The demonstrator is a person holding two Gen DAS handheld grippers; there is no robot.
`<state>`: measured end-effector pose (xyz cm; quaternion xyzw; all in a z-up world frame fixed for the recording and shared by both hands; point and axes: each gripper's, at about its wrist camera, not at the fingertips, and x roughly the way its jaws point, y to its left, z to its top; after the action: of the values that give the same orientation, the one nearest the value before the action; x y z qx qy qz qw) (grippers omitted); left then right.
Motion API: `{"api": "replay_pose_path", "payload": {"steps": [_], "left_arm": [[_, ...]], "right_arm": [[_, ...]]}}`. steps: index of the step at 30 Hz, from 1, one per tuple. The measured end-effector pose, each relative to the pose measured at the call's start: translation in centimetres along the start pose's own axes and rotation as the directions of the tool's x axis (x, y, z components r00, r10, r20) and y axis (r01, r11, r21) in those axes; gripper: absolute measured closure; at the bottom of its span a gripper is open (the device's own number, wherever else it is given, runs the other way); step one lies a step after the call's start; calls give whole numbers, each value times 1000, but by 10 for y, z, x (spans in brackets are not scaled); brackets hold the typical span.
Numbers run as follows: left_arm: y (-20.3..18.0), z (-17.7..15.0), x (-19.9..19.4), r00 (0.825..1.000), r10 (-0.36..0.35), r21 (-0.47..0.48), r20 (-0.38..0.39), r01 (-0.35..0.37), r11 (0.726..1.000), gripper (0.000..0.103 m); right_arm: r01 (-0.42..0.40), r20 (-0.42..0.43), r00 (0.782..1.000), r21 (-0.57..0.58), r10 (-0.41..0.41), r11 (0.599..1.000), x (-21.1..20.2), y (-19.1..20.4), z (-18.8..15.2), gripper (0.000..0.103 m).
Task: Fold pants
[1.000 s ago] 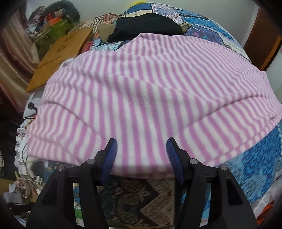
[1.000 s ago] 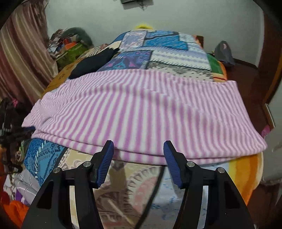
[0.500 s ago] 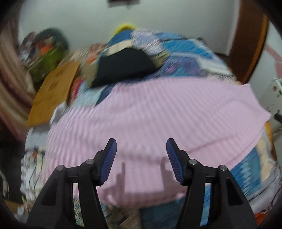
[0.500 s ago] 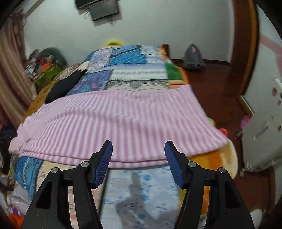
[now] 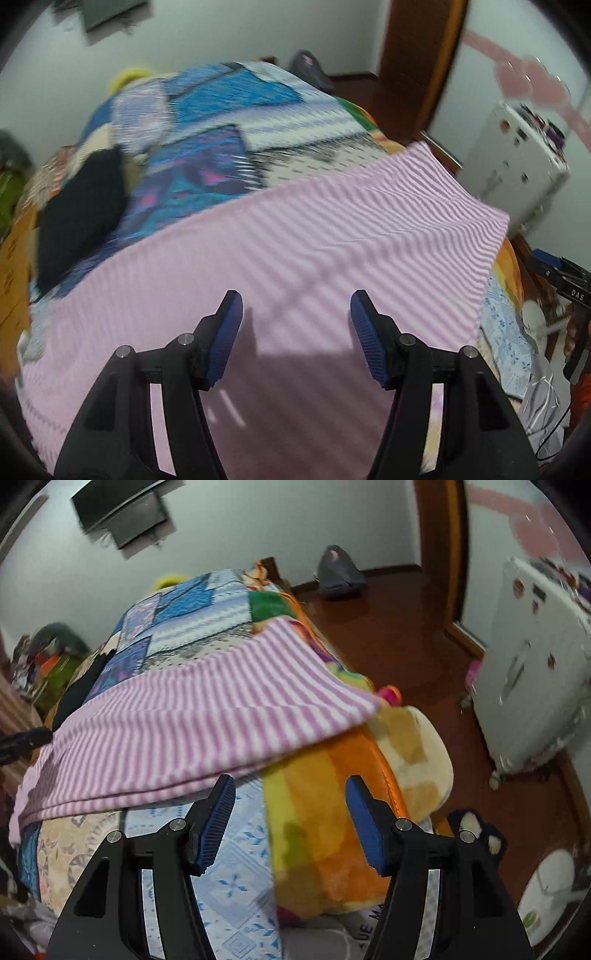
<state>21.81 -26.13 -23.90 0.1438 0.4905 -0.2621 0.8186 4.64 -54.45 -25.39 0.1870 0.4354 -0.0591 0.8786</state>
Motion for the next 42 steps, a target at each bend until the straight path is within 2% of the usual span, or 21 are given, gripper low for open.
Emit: {"api": "replay_pose_path", "payload": {"steps": [4,8,13,18,24,28,30,33,35,37,39,42], "left_arm": [[-31,13,32,997,-45,42,-65,48,998,42],[-56,21,46,996,-39,97,-77,46,994,38],[-63,26,56,996,-35,116,-83,45,992,33],[-68,24,60,997,-33,132,-68,42,990,27],[-71,23,63,998,-25,146,-62,34,989,24],[-71,22,63,998,-24,146,-57,32,989,23],[-72,22,63,998,-22,147,-55,30,989,23],[-71,22,63,998,-23,147,-53,31,989,22],[-72,22,64,998,-24,147,-54,32,989,22],[-72,22,64,998,-25,146,-54,33,989,21],[-72,22,64,998,-25,145,-54,33,989,21],[-72,22,63,998,-26,143,-53,33,989,21]], "right_arm": [[-21,18,1000,59,20,998,8,-10,4,45],[-58,7,998,100,57,993,26,-16,10,44],[-93,-26,995,129,97,987,53,-20,14,44],[-124,11,992,149,124,981,64,-26,25,41],[-179,51,984,226,172,958,71,-41,38,40],[-185,50,983,223,178,957,81,-40,46,40],[-177,43,984,213,172,961,86,-39,49,45],[-157,36,988,206,153,966,91,-38,53,62],[-154,45,988,204,148,967,89,-40,53,82],[-191,56,982,219,183,957,86,-46,53,95],[-224,63,975,238,215,945,82,-50,54,96],[-224,83,974,204,211,953,70,-43,58,97]]}}
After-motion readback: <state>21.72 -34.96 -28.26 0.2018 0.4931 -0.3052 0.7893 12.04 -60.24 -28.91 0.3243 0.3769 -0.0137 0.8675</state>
